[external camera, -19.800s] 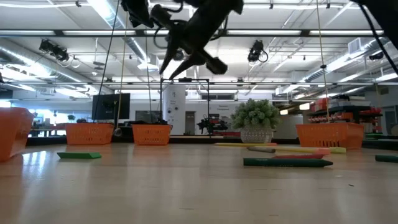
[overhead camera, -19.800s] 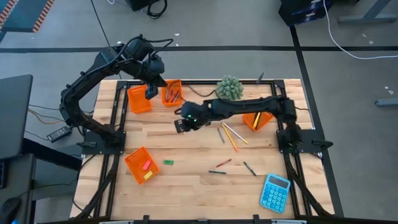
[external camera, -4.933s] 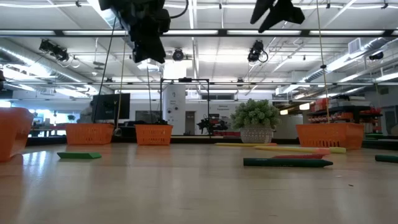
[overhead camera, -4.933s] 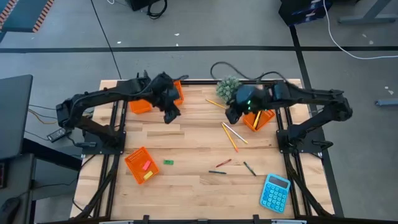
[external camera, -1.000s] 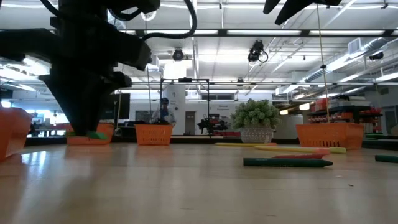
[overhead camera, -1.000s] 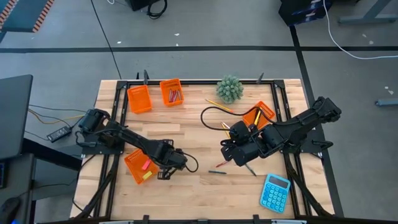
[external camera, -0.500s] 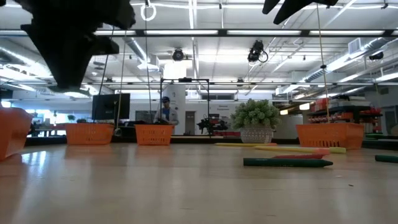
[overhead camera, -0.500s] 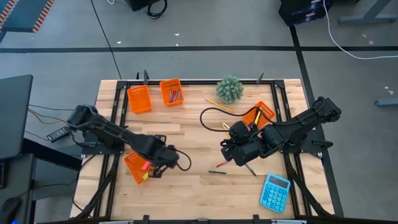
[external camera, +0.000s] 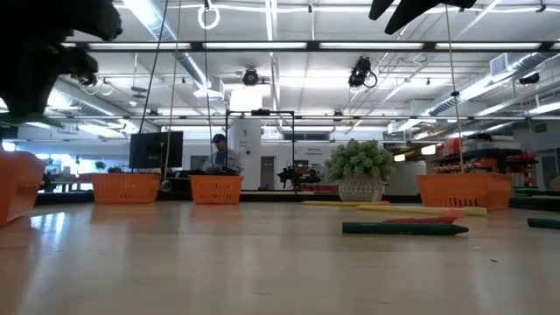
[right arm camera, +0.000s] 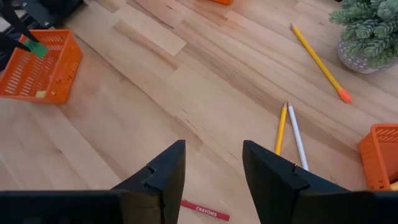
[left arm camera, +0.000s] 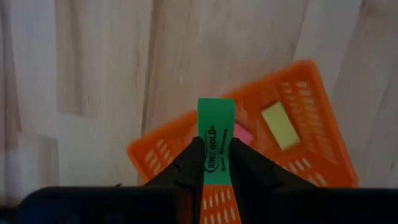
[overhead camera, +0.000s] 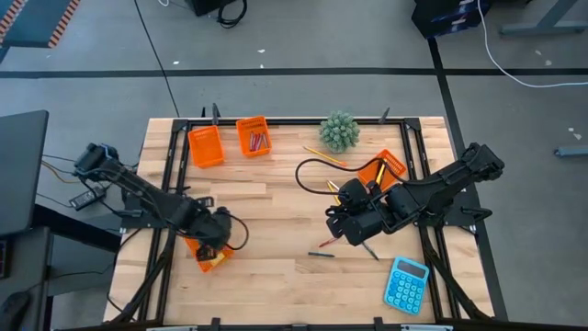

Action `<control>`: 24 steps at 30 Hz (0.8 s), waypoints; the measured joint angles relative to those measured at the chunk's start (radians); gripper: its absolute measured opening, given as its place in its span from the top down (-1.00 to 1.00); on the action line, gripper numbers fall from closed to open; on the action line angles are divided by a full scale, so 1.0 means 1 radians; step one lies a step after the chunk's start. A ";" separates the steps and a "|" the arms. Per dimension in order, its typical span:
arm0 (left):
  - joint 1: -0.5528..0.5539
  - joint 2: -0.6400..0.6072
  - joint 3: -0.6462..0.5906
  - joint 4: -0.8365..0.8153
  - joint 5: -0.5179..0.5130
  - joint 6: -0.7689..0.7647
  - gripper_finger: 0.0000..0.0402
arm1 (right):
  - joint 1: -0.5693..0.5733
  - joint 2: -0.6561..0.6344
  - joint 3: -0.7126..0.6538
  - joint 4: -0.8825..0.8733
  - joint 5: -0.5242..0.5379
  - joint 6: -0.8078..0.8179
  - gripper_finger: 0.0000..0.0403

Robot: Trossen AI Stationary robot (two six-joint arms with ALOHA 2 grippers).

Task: Sort crayons/erasers/pens/pencils in bins
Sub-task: Put the green eraser into the bottom orange bin

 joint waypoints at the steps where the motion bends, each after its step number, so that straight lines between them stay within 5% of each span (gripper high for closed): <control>1: -0.013 -0.016 -0.015 0.002 0.001 -0.021 0.63 | -0.001 0.000 0.000 0.000 0.000 0.000 0.18; 9: -0.107 -0.056 -0.140 0.037 0.044 -0.174 0.65 | -0.005 0.000 0.000 0.004 0.000 0.025 0.18; 24: -0.113 -0.053 -0.350 0.234 0.042 -0.361 0.60 | -0.054 0.000 0.000 0.004 0.000 0.034 0.18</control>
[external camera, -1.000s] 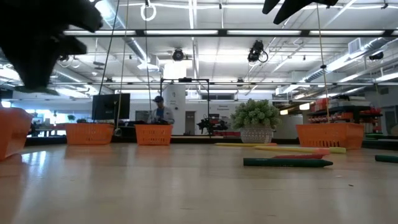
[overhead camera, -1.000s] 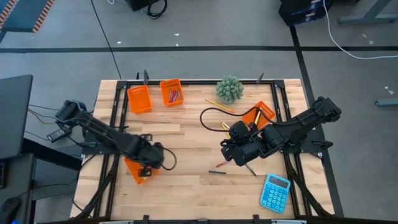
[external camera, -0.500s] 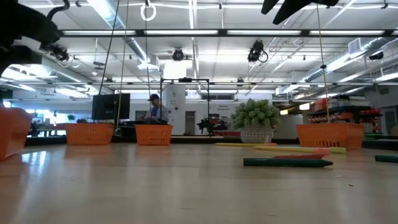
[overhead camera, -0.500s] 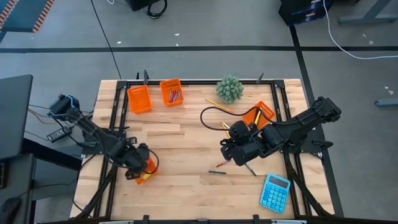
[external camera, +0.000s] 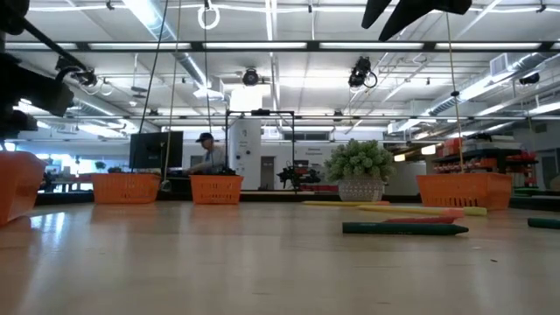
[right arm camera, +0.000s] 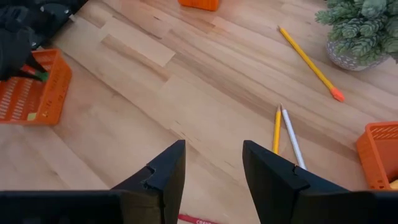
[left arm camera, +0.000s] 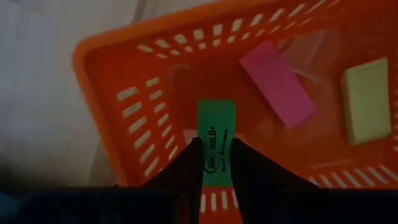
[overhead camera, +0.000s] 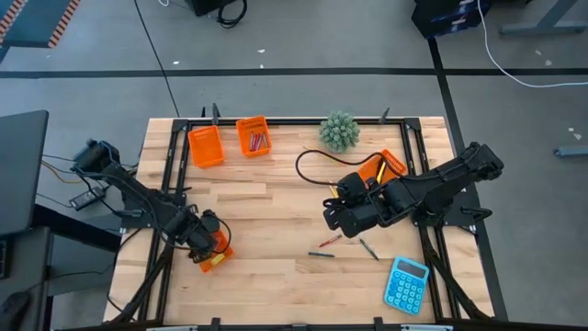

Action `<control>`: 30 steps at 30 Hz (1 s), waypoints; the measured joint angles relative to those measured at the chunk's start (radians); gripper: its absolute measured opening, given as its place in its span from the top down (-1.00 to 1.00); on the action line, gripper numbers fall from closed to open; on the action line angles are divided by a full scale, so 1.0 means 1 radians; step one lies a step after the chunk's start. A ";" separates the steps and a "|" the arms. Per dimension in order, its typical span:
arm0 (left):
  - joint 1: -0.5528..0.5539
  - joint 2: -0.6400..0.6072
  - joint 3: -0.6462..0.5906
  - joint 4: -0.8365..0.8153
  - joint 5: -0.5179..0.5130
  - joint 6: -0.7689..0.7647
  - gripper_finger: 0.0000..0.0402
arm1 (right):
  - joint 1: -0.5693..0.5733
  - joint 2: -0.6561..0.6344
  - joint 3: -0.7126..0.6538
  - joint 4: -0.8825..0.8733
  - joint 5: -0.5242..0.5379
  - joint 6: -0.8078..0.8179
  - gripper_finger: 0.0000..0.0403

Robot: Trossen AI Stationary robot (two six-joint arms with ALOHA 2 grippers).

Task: Sort crayons/erasers/pens/pencils in bins
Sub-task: Put the green eraser into the bottom orange bin, then put the bottom yellow pencil into the top left orange bin

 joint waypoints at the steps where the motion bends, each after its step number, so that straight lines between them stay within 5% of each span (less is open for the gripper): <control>1: 0.000 0.000 -0.006 0.013 -0.002 0.000 0.60 | -0.005 0.000 0.000 0.000 0.000 0.000 0.18; 6: 0.000 0.000 -0.013 0.078 -0.006 0.000 0.60 | -0.034 0.000 0.000 -0.001 -0.024 0.000 0.18; 12: 0.000 0.000 -0.013 0.087 -0.007 -0.002 0.56 | -0.105 0.000 0.000 -0.037 -0.170 0.043 0.18; 23: 0.000 0.000 -0.012 0.075 0.028 -0.041 -0.09 | -0.190 0.000 0.000 -0.127 -0.248 -0.015 0.18; 30: 0.000 0.000 0.014 0.059 0.049 -0.096 -0.30 | -0.173 -0.003 0.000 -0.105 -0.178 -0.038 0.18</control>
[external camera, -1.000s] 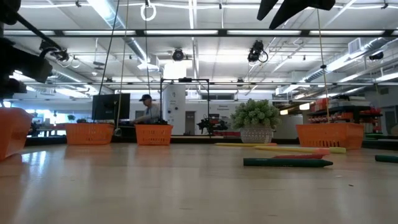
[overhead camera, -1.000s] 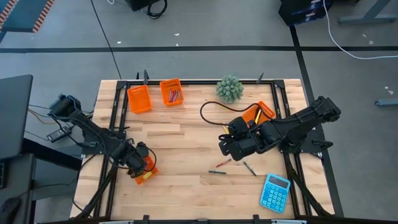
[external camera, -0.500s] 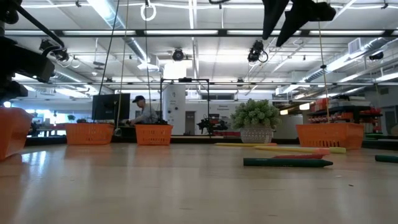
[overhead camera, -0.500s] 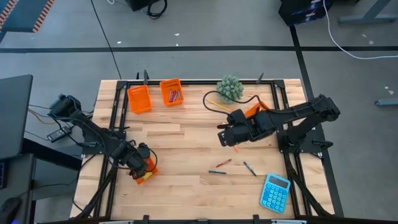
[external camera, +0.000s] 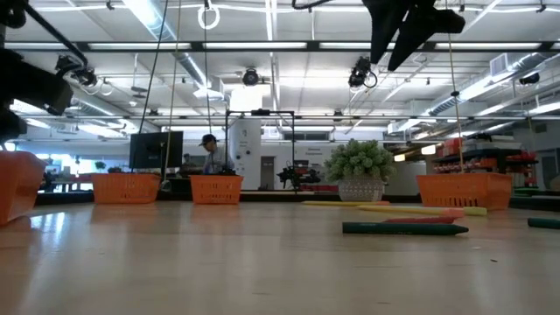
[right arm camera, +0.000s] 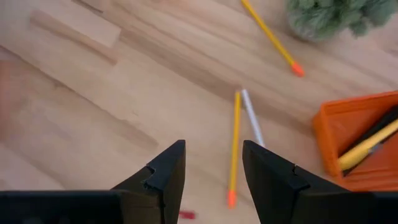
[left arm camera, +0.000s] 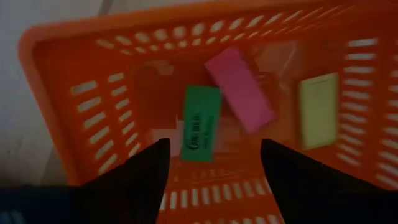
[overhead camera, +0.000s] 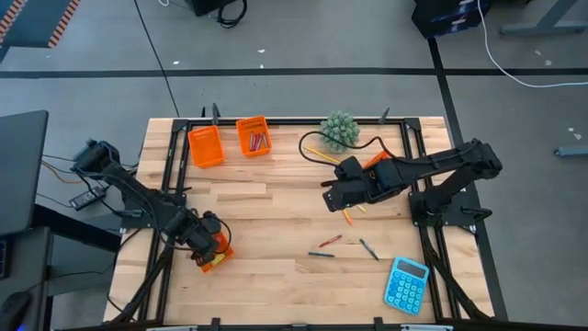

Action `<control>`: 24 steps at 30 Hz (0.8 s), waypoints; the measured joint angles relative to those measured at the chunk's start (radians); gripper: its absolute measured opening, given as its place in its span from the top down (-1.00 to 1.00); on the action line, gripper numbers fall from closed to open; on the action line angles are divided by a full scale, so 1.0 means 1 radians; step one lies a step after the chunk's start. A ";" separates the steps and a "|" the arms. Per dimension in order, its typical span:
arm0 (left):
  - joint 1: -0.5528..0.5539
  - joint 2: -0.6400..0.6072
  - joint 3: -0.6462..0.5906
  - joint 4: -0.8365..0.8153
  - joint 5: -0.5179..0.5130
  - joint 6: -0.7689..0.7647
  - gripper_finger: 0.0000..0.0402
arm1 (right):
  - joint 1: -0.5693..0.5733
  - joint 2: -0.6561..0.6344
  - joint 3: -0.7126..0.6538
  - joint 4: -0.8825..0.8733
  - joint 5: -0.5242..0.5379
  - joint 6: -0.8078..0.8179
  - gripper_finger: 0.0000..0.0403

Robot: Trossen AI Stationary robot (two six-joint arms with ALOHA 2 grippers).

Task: Sort crayons/erasers/pens/pencils in bins
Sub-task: Put the bottom yellow pencil into the top left orange bin

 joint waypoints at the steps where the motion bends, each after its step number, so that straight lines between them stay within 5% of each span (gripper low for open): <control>1: 0.000 0.000 0.012 -0.006 -0.002 0.007 -0.31 | 0.008 0.000 0.000 0.011 0.006 0.009 0.18; 16: 0.000 -0.012 0.085 -0.113 0.012 0.010 -0.30 | 0.028 0.000 0.000 0.017 0.052 0.012 0.18; 24: 0.023 -0.068 0.238 -0.274 -0.088 0.027 -0.16 | -0.005 0.003 -0.004 0.031 -0.072 0.000 0.18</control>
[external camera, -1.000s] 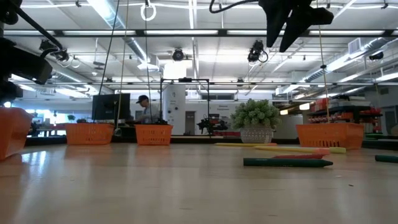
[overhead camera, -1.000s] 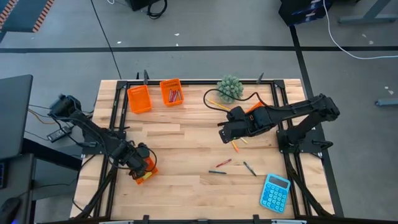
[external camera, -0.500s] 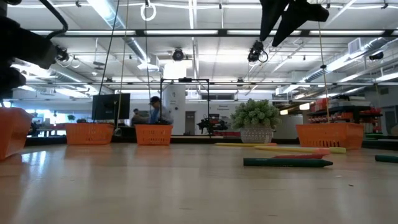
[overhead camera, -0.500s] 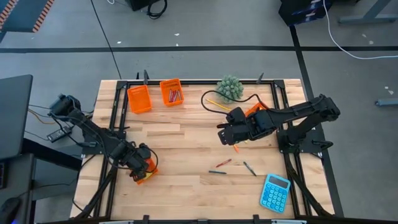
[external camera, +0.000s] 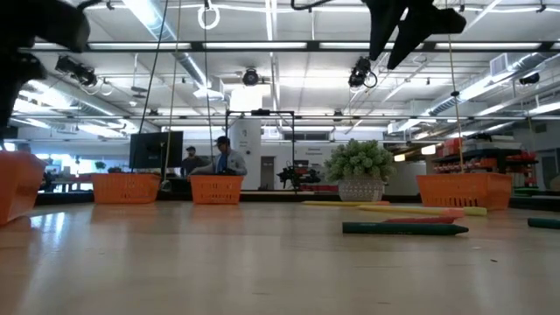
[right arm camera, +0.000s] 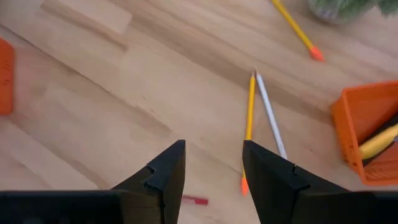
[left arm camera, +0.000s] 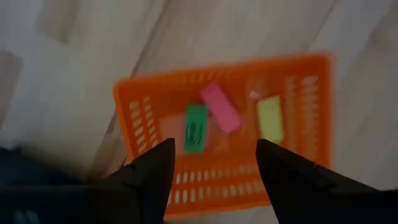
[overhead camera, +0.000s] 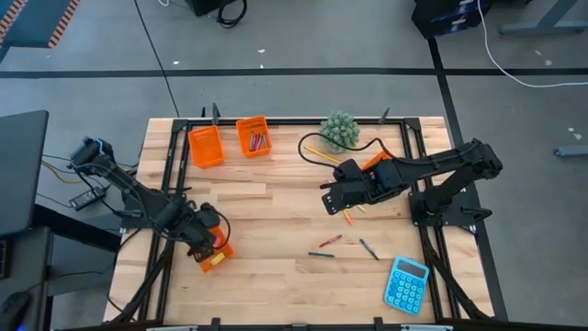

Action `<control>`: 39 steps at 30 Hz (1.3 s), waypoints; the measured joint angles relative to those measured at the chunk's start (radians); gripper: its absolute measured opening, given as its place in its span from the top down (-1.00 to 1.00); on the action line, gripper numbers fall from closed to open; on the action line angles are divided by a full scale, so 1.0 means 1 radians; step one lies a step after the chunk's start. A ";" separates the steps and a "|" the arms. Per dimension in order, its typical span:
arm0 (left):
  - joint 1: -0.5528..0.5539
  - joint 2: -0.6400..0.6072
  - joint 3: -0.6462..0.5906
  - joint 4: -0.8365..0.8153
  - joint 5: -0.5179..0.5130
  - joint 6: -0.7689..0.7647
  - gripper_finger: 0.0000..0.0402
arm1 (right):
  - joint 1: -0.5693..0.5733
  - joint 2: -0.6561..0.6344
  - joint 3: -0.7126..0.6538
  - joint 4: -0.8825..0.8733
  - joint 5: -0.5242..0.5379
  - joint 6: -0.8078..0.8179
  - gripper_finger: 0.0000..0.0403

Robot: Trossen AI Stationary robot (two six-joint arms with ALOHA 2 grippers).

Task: Sort crayons/erasers/pens/pencils in bins
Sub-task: Put the bottom yellow pencil into the top left orange bin

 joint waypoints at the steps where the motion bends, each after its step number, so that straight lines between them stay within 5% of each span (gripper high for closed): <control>1: 0.005 -0.005 0.014 -0.001 -0.017 0.001 -0.14 | -0.009 0.003 -0.005 -0.001 -0.018 -0.002 0.18; 8: 0.058 -0.019 0.079 0.035 -0.193 0.003 -0.06 | -0.059 0.009 -0.201 0.181 -0.214 -0.024 0.18; 18: 0.167 -0.019 0.176 0.275 -0.229 0.041 0.05 | -0.061 0.010 -0.477 0.328 -0.306 0.058 0.18; 25: 0.215 -0.019 0.205 0.445 -0.264 0.109 0.12 | -0.060 0.010 -0.518 0.356 -0.358 0.046 0.18; 39: 0.279 -0.018 0.205 0.510 -0.264 0.124 0.14 | -0.060 0.095 -0.520 0.392 -0.331 -0.016 0.30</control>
